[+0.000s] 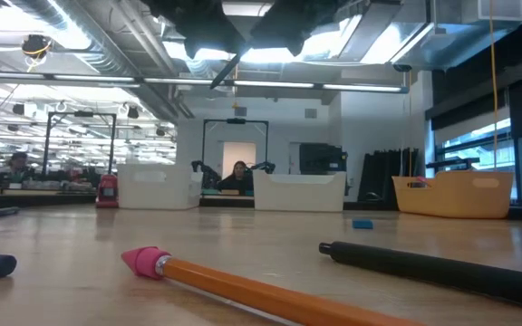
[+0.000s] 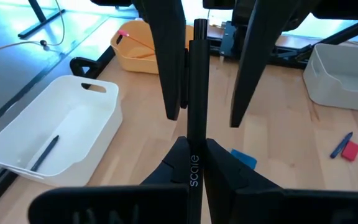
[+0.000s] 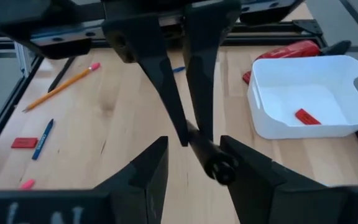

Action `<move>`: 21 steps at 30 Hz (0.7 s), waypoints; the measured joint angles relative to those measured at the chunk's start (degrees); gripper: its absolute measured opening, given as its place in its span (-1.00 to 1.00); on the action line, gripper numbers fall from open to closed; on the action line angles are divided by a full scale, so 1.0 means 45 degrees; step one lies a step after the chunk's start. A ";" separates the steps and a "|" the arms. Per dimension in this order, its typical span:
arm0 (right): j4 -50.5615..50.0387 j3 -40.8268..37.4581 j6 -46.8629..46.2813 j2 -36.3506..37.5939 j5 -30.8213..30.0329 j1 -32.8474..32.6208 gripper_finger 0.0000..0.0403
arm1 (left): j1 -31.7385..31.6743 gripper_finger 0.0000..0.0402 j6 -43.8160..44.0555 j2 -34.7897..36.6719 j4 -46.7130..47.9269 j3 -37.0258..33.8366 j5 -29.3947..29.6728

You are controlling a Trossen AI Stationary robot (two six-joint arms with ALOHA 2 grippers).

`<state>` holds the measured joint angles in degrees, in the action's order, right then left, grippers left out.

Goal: Sort crayons/erasers/pens/pencils in bins
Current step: Put the black pen into the gray bin

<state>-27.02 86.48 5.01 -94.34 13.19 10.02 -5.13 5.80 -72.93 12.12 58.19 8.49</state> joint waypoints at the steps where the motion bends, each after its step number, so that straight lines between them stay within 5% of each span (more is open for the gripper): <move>1: 0.0054 0.0000 0.0003 -0.0006 0.0000 0.0000 -0.27 | 0.0003 -0.96 0.0000 0.0000 0.0004 0.0000 0.0000; 16: 0.0049 0.0000 -0.0003 0.0037 0.0000 0.0058 -0.28 | 0.0003 -0.96 0.0005 0.0000 0.0210 0.0000 0.0005; 21: 0.0057 0.0000 0.0011 0.0037 -0.0010 0.0058 -0.46 | 0.0005 -0.96 0.0000 0.0000 0.0205 0.0000 -0.0005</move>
<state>-26.76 86.48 5.05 -94.17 13.15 10.28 -5.10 5.80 -72.93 13.04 58.19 8.47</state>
